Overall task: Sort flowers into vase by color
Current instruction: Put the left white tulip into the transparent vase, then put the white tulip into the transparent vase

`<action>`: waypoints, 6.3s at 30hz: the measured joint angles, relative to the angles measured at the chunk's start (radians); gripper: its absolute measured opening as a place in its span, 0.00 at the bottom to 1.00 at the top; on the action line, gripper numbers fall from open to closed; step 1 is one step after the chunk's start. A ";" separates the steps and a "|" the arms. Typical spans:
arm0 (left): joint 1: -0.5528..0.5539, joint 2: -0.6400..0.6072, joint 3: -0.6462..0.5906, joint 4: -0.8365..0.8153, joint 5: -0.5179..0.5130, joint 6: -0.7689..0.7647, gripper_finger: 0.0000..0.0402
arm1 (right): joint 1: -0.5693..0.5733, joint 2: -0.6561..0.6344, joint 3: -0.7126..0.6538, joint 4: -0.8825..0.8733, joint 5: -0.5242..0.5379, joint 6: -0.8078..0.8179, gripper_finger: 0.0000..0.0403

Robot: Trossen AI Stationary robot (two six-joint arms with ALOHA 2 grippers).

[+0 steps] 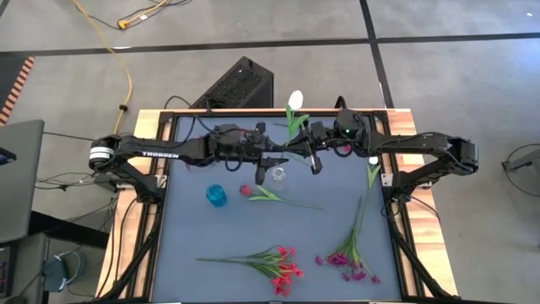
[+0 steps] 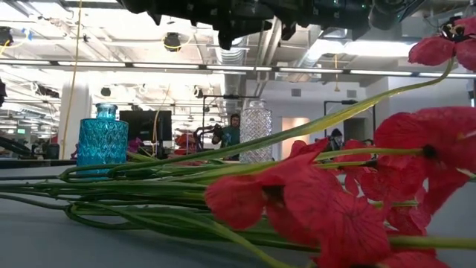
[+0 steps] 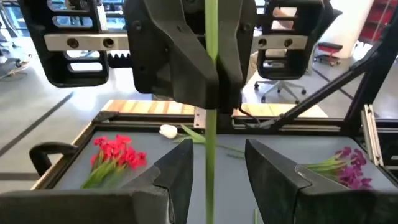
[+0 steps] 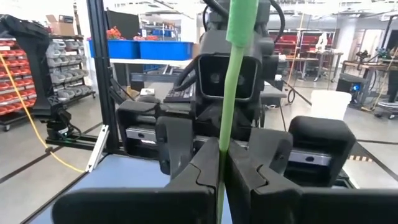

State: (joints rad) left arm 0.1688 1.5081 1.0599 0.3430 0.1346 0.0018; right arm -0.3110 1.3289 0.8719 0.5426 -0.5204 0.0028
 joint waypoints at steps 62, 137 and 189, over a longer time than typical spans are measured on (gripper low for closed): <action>-0.006 0.099 -0.357 0.735 -0.079 -0.077 0.00 | 0.058 -0.425 -0.273 -0.489 0.138 -0.034 0.70; 0.029 -0.319 0.133 -1.065 -0.039 0.138 0.39 | 0.145 -0.400 -0.280 -1.597 0.656 1.073 0.70; -0.015 -0.435 0.051 -1.002 -0.071 0.135 0.39 | -0.514 0.083 -0.271 -1.508 0.503 0.557 0.24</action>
State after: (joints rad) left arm 0.1539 1.0733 1.1107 -0.6594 0.0635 0.1364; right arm -0.8249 1.4114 0.6004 -0.9657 -0.0170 0.5593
